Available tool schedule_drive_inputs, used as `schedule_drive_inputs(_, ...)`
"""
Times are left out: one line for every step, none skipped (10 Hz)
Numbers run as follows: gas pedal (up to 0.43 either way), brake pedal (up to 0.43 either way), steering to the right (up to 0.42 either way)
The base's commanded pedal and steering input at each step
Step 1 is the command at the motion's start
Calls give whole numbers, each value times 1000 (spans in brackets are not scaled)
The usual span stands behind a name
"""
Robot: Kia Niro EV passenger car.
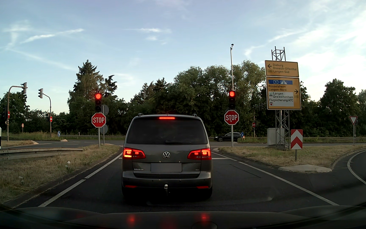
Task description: Follow the waypoints while adhering to traffic rules and regulations
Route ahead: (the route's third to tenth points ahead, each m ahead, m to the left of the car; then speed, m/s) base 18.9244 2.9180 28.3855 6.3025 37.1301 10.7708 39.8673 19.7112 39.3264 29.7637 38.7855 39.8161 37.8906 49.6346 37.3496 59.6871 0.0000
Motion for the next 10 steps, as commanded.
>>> schedule_drive_inputs(0,390,-10)
schedule_drive_inputs(0,384,-10)
schedule_drive_inputs(0,384,-10)
schedule_drive_inputs(0,390,-10)
schedule_drive_inputs(0,384,-10)
schedule_drive_inputs(0,384,-10)
schedule_drive_inputs(0,390,-10)
schedule_drive_inputs(0,384,-10)
schedule_drive_inputs(0,384,-10)
schedule_drive_inputs(0,384,-10)
